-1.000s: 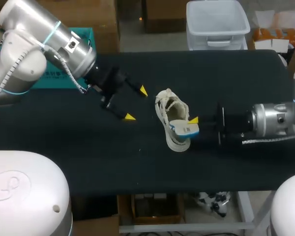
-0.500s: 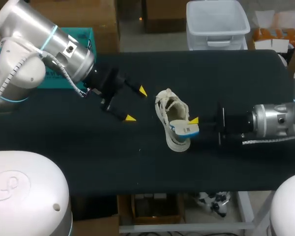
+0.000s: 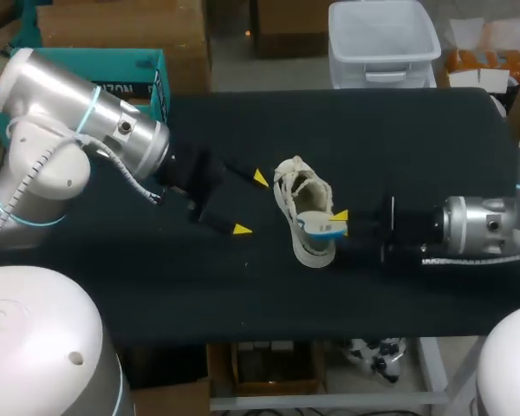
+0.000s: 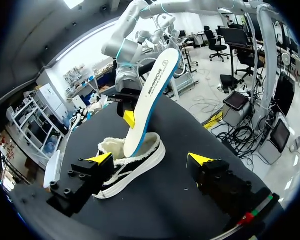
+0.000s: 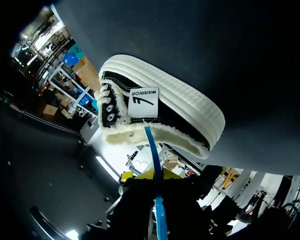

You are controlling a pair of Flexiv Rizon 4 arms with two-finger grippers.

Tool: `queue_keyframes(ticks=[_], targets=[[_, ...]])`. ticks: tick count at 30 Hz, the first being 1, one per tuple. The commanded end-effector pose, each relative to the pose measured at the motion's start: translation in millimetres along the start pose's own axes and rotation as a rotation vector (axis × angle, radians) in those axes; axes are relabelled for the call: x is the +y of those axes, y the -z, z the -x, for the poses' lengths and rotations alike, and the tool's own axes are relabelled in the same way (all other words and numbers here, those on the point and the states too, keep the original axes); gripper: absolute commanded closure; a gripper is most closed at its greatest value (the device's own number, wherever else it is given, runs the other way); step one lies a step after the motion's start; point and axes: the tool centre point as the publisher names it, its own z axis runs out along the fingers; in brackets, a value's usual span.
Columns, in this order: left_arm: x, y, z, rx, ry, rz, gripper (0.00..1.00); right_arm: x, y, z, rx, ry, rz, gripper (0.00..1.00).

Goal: Open the shoe tongue, take the insole out of the shoe, put the insole back into the shoe, and pack the shoe into the shoebox

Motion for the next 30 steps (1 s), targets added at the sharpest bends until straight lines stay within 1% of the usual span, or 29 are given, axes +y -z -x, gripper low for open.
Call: queue_keyframes(ticks=[1,2,3,4,5,7,8,10,11,13,16,17,18,19,21,24,30], targets=[[2.6,-13.5,1.9,-0.055,-0.02,-0.049,0.19,-2.6,-1.7,-0.2,0.001,0.0,-0.001,1.0],[0.9,-16.5,3.3,-0.053,-0.032,-0.064,0.28,-3.0,-2.2,-0.8,0.003,0.0,-0.022,1.0],[-0.4,-18.9,4.4,-0.047,-0.042,-0.067,0.34,-3.1,-2.4,-1.1,0.004,-0.001,-0.023,1.0],[-1.2,-21.8,5.3,-0.053,-0.046,-0.062,0.37,-2.8,-2.4,-1.5,0.007,0.0,-0.031,1.0],[-1.8,-23.8,6.6,-0.048,-0.051,-0.077,0.38,-2.5,-2.5,-2.0,0.008,0.002,-0.04,1.0],[-2.4,-27.6,9.5,-0.048,-0.055,-0.08,0.44,-1.7,-1.6,-3.4,0.019,0.002,-0.035,1.0],[-2.5,-29.7,10.5,-0.046,-0.06,-0.084,0.44,-1.6,-1.4,-3.7,0.022,0.005,-0.041,1.0],[-2.2,-34.5,12.3,-0.058,-0.066,-0.077,0.4,-1.9,-1.9,-4.6,0.021,0.006,-0.047,1.0],[-1.8,-36.5,13.5,-0.054,-0.066,-0.092,0.4,-2.0,-2.6,-4.9,0.02,0.005,-0.049,1.0],[-1.5,-41.4,16.1,-0.061,-0.061,-0.09,0.4,-2.0,-4.0,-6.0,0.018,0.007,-0.061,1.0],[-2.1,-51.2,17.6,-0.083,-0.065,-0.092,0.39,-2.2,-5.4,-7.1,0.016,0.007,-0.066,1.0],[-2.3,-53.9,19.1,-0.086,-0.056,-0.106,0.41,-2.3,-5.9,-7.2,0.016,0.007,-0.068,1.0],[-2.9,-56.5,20.1,-0.088,-0.057,-0.112,0.48,-2.3,-6.5,-7.3,0.016,0.006,-0.069,1.0],[-3.7,-59.3,20.8,-0.092,-0.059,-0.119,0.51,-2.3,-6.9,-7.3,0.015,0.005,-0.069,1.0],[-5.7,-63.6,22.1,-0.095,-0.061,-0.134,0.54,-2.8,-8.0,-7.2,0.014,0.005,-0.074,1.0],[-8.4,-70.8,23.7,-0.099,-0.068,-0.134,0.64,-2.4,-10.0,-6.6,0.011,0.002,-0.081,1.0],[-6.9,-83.1,27.0,-0.102,-0.07,-0.118,0.65,-2.1,-12.6,-5.4,0.01,-0.001,-0.094,1.0]])
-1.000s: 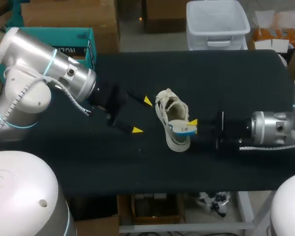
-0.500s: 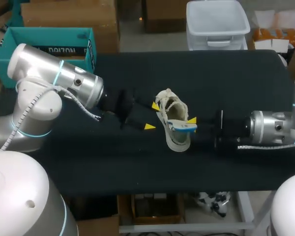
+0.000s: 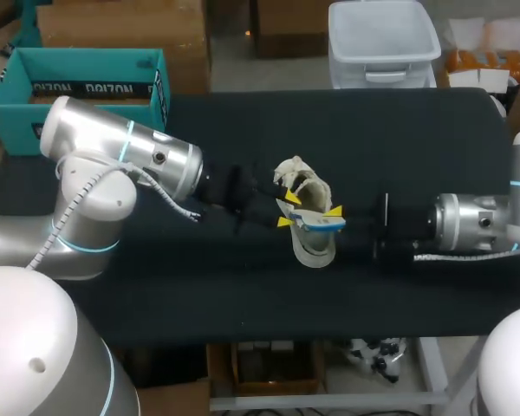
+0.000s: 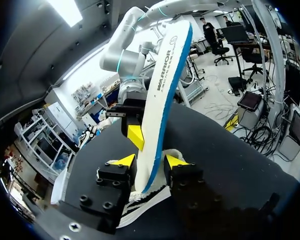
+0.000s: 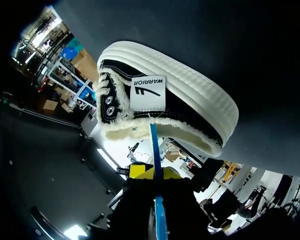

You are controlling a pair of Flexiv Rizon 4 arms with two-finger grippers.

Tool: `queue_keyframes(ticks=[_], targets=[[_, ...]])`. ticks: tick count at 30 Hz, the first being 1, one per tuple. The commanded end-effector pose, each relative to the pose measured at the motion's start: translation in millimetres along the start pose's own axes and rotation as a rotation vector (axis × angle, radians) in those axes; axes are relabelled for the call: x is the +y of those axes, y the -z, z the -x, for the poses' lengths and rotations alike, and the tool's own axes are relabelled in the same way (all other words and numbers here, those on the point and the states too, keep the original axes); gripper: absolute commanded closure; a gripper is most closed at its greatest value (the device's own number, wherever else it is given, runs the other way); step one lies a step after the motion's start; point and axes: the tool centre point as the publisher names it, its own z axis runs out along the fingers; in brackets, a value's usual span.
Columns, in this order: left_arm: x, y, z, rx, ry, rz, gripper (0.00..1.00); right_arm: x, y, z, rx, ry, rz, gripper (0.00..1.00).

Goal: Open the shoe tongue, take the insole out of the shoe, put the insole back into the shoe, and pack the shoe into the shoebox

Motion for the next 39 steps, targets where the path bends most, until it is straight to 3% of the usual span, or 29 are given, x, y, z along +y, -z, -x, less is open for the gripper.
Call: queue_keyframes(ticks=[1,12,25,27,28,29,39], targets=[[3.3,-13.1,2.6,-0.004,0.004,-0.001,0.65,3.7,-1.9,1.6,0.0,-0.003,-0.014,1.0],[7.4,-19.4,13.4,-0.004,-0.007,0.006,0.65,8.6,-0.3,6.1,0.031,-0.003,0.02,1.0],[22.3,-25.3,11.6,0.052,-0.016,0.029,0.65,19.6,9.5,7.8,0.055,-0.02,0.028,1.0],[24.2,-25.0,12.8,0.055,-0.014,0.03,0.71,21.2,9.0,6.8,0.055,-0.022,0.025,1.0],[24.7,-25.2,12.9,0.055,-0.014,0.031,0.96,21.8,8.8,6.3,0.053,-0.022,0.023,1.0],[25.1,-25.4,13.1,0.056,-0.017,0.035,1.0,22.7,8.7,5.5,0.051,-0.023,0.022,1.0],[27.1,-26.9,17.6,0.071,-0.054,0.054,1.0,32.2,6.0,5.2,0.039,-0.019,0.02,1.0]])
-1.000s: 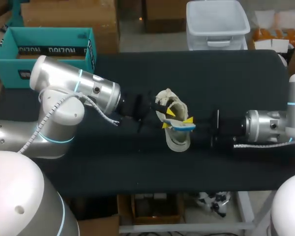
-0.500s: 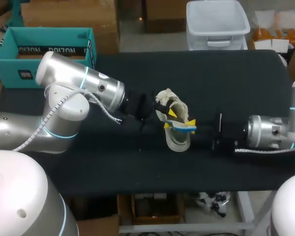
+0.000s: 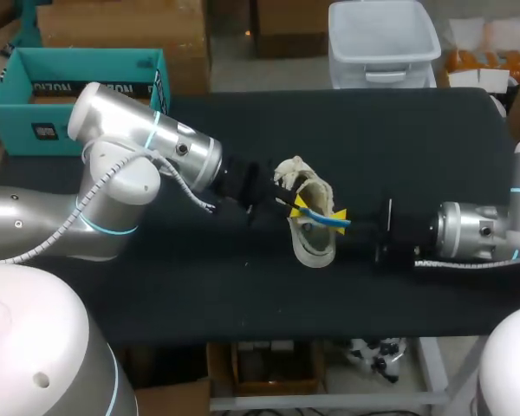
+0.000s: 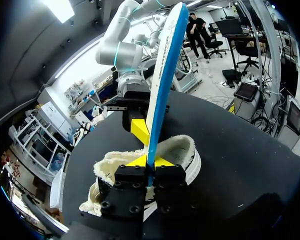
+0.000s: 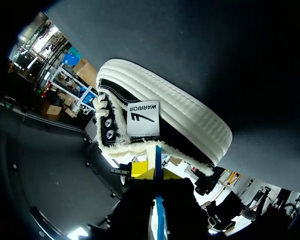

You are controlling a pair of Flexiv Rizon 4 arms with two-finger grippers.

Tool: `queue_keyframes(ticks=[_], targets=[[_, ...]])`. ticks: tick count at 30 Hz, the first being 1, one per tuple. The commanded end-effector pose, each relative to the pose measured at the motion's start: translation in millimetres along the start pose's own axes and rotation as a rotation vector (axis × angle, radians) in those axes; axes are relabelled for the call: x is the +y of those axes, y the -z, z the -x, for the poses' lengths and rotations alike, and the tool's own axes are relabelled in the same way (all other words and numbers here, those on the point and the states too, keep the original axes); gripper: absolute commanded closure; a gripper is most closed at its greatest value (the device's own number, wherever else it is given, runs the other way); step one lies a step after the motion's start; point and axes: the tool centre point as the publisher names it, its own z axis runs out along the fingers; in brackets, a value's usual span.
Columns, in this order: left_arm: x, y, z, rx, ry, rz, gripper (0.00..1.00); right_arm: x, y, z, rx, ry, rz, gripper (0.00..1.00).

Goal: Open the shoe tongue, take the insole out of the shoe, put the insole back into the shoe, and pack the shoe into the shoebox

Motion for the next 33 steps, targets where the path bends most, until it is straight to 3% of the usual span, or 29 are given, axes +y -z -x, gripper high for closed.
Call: queue_keyframes(ticks=[1,16,33], targets=[[0.6,-1.7,3.3,0.01,-0.015,0.007,1.0,6.8,-2.5,1.2,-0.003,0.001,-0.008,1.0],[5.2,-4.5,5.2,0.071,-0.129,0.079,1.0,13.3,-6.8,1.5,-0.033,0.044,0.034,1.0],[20.7,-4.7,9.0,0.072,-0.097,0.108,1.0,27.6,-7.9,-0.5,-0.054,0.023,0.031,0.98]])
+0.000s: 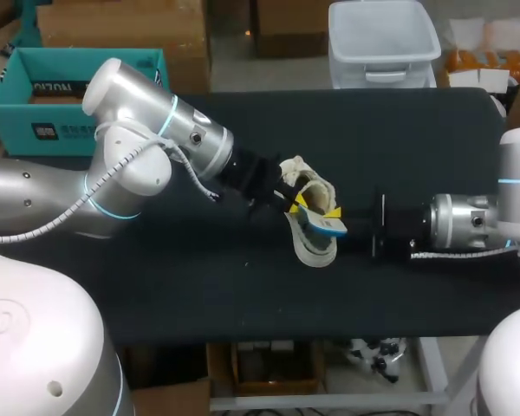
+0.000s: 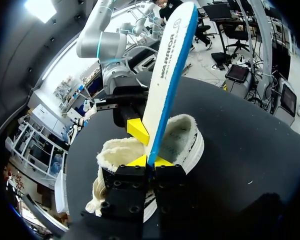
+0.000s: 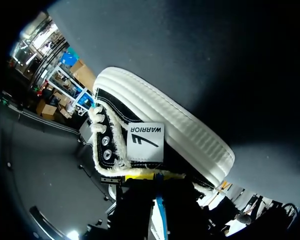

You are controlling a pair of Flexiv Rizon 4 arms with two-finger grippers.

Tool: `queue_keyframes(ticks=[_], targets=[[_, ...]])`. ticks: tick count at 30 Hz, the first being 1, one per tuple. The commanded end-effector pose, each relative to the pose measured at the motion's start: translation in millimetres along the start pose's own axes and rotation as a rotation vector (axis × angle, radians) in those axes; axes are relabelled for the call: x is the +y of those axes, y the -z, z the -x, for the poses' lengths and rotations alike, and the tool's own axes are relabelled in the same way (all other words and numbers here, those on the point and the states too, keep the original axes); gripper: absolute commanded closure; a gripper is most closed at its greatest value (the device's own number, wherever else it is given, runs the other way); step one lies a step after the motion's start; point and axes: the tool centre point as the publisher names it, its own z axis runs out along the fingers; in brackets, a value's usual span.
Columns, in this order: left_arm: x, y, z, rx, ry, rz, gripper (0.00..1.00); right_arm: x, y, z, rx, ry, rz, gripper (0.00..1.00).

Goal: Open the shoe tongue, take the insole out of the shoe, put the insole back into the shoe, and pack the shoe into the shoebox

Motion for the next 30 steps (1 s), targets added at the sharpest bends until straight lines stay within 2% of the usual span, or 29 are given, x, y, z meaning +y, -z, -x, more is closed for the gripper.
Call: queue_keyframes(ticks=[1,3,4,9,13,16,18,26,27,28,30], targets=[[0.5,-1.2,-1.5,-0.005,0.0,-0.007,1.0,1.9,0.0,2.2,0.004,-0.003,0.0,0.84],[-0.3,-0.7,-2.6,-0.005,0.0,-0.008,1.0,-1.3,0.8,3.6,0.004,-0.002,0.008,0.62],[-0.8,-0.3,-2.8,-0.005,0.0,-0.01,1.0,-4.2,1.3,4.3,0.005,0.001,0.014,0.57],[-2.5,1.1,-3.6,-0.008,0.001,-0.012,1.0,-22.1,6.1,8.1,0.006,0.006,0.065,0.57],[-3.6,1.9,-4.2,-0.014,0.005,-0.014,1.0,-30.4,10.3,11.1,0.011,0.005,0.079,0.66],[-4.9,1.9,-4.5,-0.017,0.007,-0.013,1.0,-31.4,10.9,12.2,0.017,0.01,0.079,0.82],[-6.1,1.5,-4.8,-0.017,0.007,-0.011,1.0,-30.1,10.2,13.1,0.018,0.011,0.079,0.99],[-9.8,1.2,-6.1,-0.009,0.009,-0.01,1.0,-28.6,7.7,16.0,0.006,0.009,0.079,1.0],[-11.3,2.9,-6.9,-0.007,0.008,-0.016,0.61,-27.3,7.7,16.5,0.006,0.009,0.078,1.0],[-13.4,4.4,-8.1,-0.007,0.001,-0.021,0.44,-25.9,7.7,16.7,0.006,0.01,0.079,1.0],[-18.5,7.6,-11.4,0.002,-0.017,-0.04,0.38,-24.1,7.9,16.9,0.007,0.011,0.077,1.0]])
